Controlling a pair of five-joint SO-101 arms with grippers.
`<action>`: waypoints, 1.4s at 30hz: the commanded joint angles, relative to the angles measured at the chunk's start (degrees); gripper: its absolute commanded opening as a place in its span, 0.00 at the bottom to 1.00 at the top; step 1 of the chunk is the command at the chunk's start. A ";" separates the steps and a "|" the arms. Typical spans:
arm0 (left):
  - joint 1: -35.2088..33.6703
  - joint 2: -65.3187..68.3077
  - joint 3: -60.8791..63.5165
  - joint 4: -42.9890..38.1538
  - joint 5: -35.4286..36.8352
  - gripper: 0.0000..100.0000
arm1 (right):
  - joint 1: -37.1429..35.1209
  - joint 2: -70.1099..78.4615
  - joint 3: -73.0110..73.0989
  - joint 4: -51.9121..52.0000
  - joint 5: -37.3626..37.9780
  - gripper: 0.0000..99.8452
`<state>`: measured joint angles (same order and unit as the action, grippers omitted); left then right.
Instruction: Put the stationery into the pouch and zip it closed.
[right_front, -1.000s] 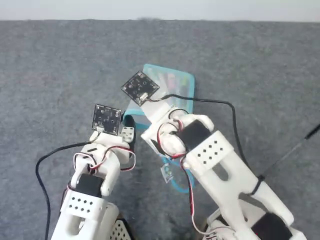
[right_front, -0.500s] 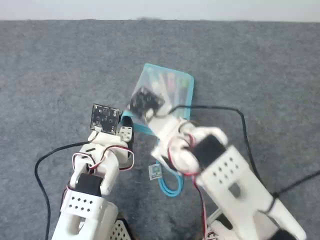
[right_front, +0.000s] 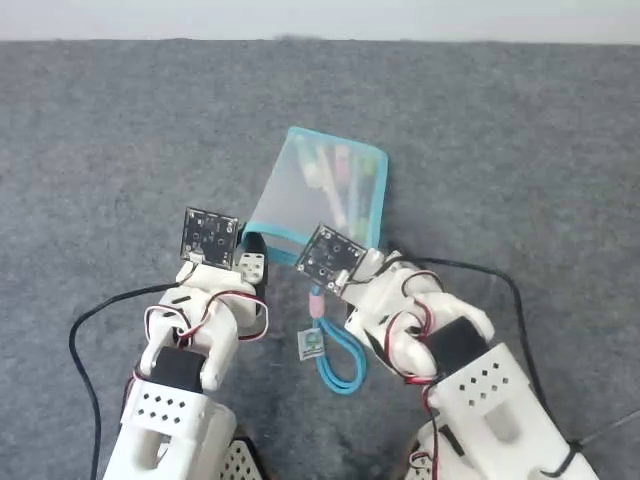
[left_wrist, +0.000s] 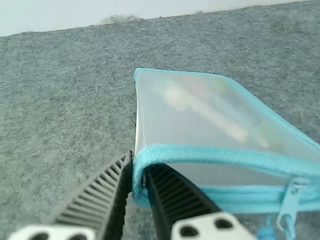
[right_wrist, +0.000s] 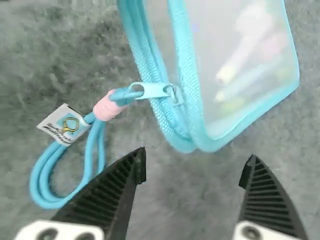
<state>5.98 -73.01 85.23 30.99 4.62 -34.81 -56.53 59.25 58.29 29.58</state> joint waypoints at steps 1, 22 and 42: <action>-0.62 -0.62 -1.98 -1.41 -1.05 0.01 | 0.84 -1.80 0.09 -3.65 2.11 0.30; -0.53 -0.62 -1.89 -1.41 -1.05 0.01 | 1.10 17.27 -7.82 -12.26 5.36 0.30; -0.44 -0.62 -1.80 -1.58 -1.05 0.01 | 1.10 18.24 -8.53 -12.70 1.23 0.01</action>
<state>5.71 -73.01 85.23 30.99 4.62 -33.93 -37.71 54.07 46.15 31.96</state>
